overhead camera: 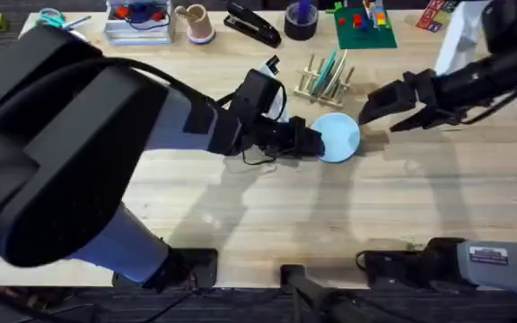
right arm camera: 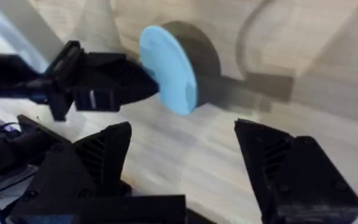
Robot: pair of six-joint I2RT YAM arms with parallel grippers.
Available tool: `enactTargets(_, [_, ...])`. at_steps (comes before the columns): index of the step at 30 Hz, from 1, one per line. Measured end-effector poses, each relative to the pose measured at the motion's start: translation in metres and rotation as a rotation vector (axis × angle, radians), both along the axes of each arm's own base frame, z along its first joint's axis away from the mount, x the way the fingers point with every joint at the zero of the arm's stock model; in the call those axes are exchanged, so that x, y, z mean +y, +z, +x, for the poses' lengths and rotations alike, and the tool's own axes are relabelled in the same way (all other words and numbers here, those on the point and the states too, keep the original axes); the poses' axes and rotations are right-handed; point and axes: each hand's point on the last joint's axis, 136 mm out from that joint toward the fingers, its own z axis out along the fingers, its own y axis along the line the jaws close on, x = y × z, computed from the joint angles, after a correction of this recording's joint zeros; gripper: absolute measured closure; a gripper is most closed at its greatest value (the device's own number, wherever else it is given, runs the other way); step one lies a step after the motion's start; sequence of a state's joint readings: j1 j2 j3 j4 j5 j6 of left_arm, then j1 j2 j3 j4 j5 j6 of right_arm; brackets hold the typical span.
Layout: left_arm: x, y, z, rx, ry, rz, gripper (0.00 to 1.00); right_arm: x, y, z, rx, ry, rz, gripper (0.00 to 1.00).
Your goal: Pick up the plates from the table one by one and place each into a slot on the dish rack.
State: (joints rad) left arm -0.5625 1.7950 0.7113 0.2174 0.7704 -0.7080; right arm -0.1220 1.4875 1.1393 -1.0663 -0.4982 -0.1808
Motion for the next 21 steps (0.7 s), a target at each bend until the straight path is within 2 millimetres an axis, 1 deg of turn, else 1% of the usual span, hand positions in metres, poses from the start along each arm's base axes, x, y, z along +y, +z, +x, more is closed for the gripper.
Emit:
enactTargets(4, [0.0,0.0,0.0,0.0,0.0,0.0,0.96,0.0,-0.015,0.01,0.016,0.008,0.01,0.007])
enactTargets(9, [0.0,0.0,0.0,0.0,0.0,0.0,0.96,0.007,-0.031,0.019,0.044,0.023,0.072,0.007])
enactTargets(16, [0.0,0.0,0.0,0.006,0.004,0.0,0.96,0.019,-0.053,0.02,0.117,0.04,0.166,0.008])
enactTargets(21, [0.0,0.0,0.0,0.006,0.004,0.0,0.96,0.027,-0.059,0.021,0.127,0.06,0.195,0.009])
